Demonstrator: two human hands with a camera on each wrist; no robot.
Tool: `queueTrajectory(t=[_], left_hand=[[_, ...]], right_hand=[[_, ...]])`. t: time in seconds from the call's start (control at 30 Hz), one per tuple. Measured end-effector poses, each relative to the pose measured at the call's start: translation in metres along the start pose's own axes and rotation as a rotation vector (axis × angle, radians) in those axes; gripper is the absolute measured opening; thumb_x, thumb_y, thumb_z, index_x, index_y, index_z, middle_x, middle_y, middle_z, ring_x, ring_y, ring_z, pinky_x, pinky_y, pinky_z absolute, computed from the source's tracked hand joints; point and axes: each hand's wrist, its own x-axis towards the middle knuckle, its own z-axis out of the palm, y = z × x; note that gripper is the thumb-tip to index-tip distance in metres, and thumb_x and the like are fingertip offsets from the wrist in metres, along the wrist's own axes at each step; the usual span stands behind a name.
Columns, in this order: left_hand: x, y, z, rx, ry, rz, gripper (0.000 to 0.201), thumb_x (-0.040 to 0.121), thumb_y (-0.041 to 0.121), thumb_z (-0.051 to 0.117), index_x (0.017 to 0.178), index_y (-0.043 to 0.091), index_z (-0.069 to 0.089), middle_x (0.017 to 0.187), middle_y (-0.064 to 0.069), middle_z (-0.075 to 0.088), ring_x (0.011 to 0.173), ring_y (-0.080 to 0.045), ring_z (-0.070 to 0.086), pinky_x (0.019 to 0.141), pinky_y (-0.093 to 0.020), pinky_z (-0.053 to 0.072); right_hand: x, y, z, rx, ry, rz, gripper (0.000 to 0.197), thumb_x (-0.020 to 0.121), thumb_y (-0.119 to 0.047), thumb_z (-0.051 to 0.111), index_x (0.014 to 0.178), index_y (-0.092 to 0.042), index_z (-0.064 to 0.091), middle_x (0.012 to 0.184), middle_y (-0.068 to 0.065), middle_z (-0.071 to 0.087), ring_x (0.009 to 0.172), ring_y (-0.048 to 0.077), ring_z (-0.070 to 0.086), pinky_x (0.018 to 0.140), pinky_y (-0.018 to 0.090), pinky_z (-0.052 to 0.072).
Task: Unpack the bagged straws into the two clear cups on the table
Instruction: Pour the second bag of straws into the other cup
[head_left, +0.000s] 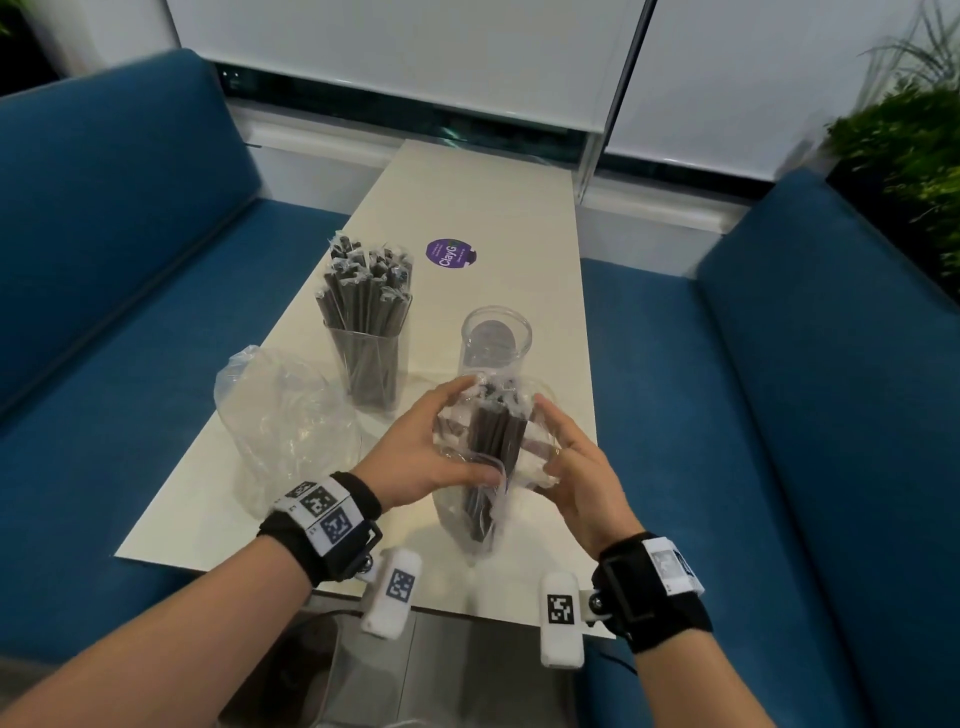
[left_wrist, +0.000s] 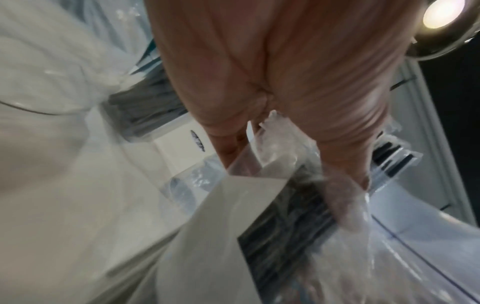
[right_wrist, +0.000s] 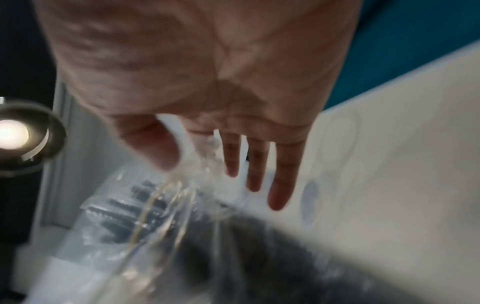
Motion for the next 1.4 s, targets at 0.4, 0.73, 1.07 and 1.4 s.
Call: queueTrajectory(t=[0.4,0.73,1.07,1.4], left_hand=[[0.003,-0.016,0.013,-0.161,0.022,0.027,0.112,0.064,0.019,0.097,0.152,0.047,0.034,0.141,0.004,0.048,0.133,-0.005,0.052,0.104,-0.029,0.052],[-0.002,-0.043,0.019,0.123,-0.104,0.007,0.106,0.061,0.043,0.097,0.145,0.049,0.033,0.152,0.015,0.043,0.139,0.005,0.039,0.115,-0.025,0.033],[-0.005,-0.015,0.027,-0.11,0.125,-0.027,0.062,0.069,0.002,0.092,0.121,0.016,0.062,0.099,0.006,0.077,0.092,0.007,0.07,0.079,-0.009,0.052],[0.001,0.021,0.03,-0.454,0.295,-0.062,0.039,0.078,0.003,0.085,0.114,0.01,0.071,0.097,0.004,0.082,0.091,-0.009,0.078,0.077,-0.025,0.062]], right_hand=[[0.008,0.027,0.0,-0.562,0.014,-0.213,0.121,0.066,-0.024,0.099,0.154,-0.045,0.018,0.148,-0.008,0.056,0.134,0.01,0.059,0.106,0.032,0.053],[0.019,0.06,-0.001,-0.769,-0.005,-0.179,0.069,0.075,-0.028,0.091,0.13,-0.046,0.055,0.135,-0.004,0.052,0.123,0.006,0.052,0.106,0.027,0.047],[-0.005,0.014,0.021,-0.759,-0.099,-0.171,0.099,0.08,-0.012,0.075,0.142,-0.048,0.006,0.119,-0.006,0.068,0.103,0.016,0.073,0.091,0.037,0.061],[-0.037,0.018,0.023,-0.709,0.112,-0.097,0.135,0.041,-0.065,0.098,0.151,-0.046,0.021,0.154,-0.015,0.034,0.143,0.009,0.041,0.119,0.04,0.043]])
